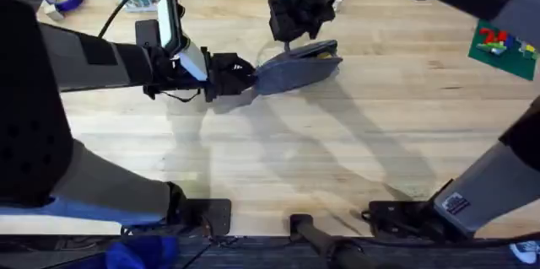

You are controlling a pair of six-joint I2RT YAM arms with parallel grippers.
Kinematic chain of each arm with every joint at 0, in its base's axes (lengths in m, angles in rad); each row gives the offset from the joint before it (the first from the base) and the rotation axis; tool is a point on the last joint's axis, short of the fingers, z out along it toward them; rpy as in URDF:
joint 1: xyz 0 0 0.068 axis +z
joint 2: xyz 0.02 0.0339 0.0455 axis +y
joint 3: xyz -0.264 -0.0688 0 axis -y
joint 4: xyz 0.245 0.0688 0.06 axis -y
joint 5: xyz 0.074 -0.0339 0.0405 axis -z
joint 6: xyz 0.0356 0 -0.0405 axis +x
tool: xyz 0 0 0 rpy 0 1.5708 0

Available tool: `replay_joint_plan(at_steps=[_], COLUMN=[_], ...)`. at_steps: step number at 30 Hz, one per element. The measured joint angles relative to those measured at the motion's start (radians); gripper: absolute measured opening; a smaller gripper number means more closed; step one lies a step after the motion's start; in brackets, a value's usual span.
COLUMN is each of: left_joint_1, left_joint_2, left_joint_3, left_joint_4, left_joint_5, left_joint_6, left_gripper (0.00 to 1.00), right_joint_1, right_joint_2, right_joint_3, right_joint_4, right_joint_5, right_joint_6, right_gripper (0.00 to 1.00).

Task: Unzip the bag, pick up the pens from the table one at a time and place them inside, then zip the bag closed.

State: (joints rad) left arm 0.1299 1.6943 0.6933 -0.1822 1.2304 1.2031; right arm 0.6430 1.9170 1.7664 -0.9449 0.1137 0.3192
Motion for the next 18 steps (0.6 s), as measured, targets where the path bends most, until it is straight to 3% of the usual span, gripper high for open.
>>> replay_joint_plan(at_steps=[11,18], left_joint_1=[0.000,0.000], left_joint_2=[0.000,0.000], left_joint_3=[0.000,0.000], left_joint_4=[0.000,-0.001], left_joint_5=[0.000,0.000], left_joint_6=[0.000,0.000], left_gripper=[0.041,0.041], right_joint_1=[0.009,0.073], right_joint_2=[-0.030,-0.030], right_joint_3=[0.000,0.000], right_joint_4=[-0.044,-0.094], right_joint_5=[-0.012,-0.013], right_joint_6=[-0.043,-0.052], right_gripper=[0.035,0.035])
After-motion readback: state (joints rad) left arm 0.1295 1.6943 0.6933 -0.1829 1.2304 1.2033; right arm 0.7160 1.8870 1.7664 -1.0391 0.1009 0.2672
